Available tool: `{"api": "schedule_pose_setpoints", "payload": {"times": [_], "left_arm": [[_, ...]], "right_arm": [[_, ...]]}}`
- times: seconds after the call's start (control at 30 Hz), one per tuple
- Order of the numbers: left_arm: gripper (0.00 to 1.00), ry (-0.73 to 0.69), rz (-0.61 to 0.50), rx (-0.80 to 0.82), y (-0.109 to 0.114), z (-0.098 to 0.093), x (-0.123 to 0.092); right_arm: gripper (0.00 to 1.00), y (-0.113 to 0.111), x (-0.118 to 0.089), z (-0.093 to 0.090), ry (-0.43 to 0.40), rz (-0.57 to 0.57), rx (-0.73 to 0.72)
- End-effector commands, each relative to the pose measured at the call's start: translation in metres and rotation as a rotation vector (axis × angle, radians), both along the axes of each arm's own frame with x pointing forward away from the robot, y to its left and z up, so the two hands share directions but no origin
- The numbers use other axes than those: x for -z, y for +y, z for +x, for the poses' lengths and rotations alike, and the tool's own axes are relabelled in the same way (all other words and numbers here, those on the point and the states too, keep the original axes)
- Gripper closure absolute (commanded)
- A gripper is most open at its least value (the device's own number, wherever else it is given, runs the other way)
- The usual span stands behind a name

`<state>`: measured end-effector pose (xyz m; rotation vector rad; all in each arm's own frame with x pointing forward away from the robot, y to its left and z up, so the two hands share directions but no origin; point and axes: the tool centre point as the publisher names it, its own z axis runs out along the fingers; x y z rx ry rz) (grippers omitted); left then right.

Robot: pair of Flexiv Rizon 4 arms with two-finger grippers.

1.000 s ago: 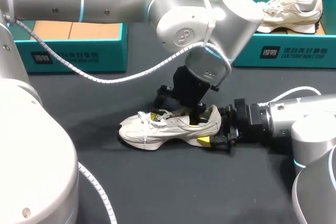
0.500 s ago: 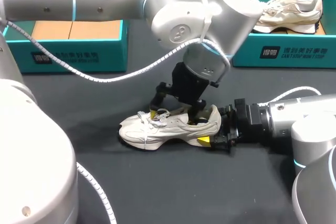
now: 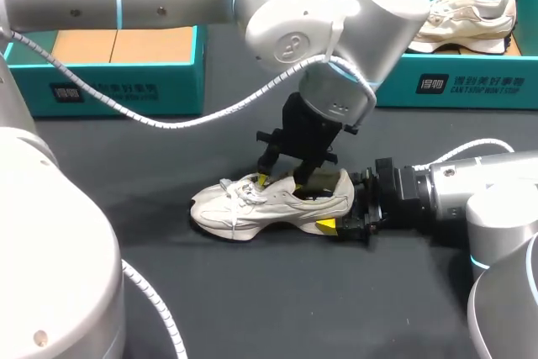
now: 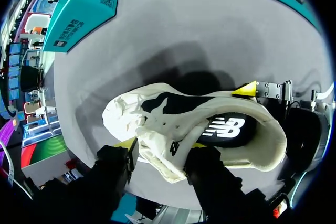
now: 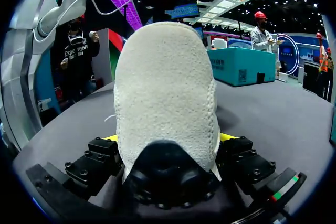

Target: Take the shoe out of the shoebox, open the shoe tongue, remove and reinsert the insole, then place the shoe into the shoebox

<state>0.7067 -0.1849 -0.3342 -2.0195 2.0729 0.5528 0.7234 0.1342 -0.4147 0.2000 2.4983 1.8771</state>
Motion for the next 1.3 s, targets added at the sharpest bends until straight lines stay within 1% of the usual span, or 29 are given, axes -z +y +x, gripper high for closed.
{"api": "schedule_pose_setpoints", "payload": {"times": [0.03,0.27,0.33,0.4,0.43,0.5,0.57,0.77,0.9,1.17,1.3], "left_arm": [[0.58,0.014,-0.002,-0.001,-0.003,0.004,0.002],[0.74,0.018,-0.038,0.017,-0.006,0.003,0.001],[0.85,0.011,-0.048,0.017,-0.006,0.002,0.0],[0.87,0.008,-0.056,0.022,-0.005,0.001,-0.002],[0.91,0.007,-0.059,0.024,-0.004,0.0,-0.003],[0.93,-0.001,-0.07,0.028,-0.003,-0.002,-0.005],[1.0,-0.005,-0.077,0.029,0.0,-0.004,-0.006],[1.0,-0.041,-0.14,0.002,0.014,-0.012,-0.014],[1.0,-0.063,-0.197,-0.03,0.027,-0.013,-0.019],[1.0,-0.076,-0.328,-0.089,0.047,-0.009,-0.017],[1.0,-0.076,-0.397,-0.122,0.06,-0.011,-0.016]], "right_arm": [[1.0,0.0,0.002,0.001,0.0,-0.003,0.003],[1.0,0.0,0.002,0.001,0.0,-0.003,0.003],[1.0,0.0,0.002,0.001,0.0,-0.003,0.003],[1.0,0.0,0.002,0.001,0.0,-0.003,0.003],[1.0,0.0,0.002,0.001,0.0,-0.003,0.003],[1.0,0.0,0.002,0.001,0.0,-0.003,0.003],[1.0,0.0,0.002,0.001,0.0,-0.003,0.003],[1.0,0.0,0.002,0.001,0.0,-0.003,0.003],[1.0,0.0,0.002,0.001,0.0,-0.003,0.003],[1.0,0.0,0.002,0.001,0.0,-0.003,0.003],[1.0,0.0,0.002,0.001,0.0,-0.003,0.003]]}}
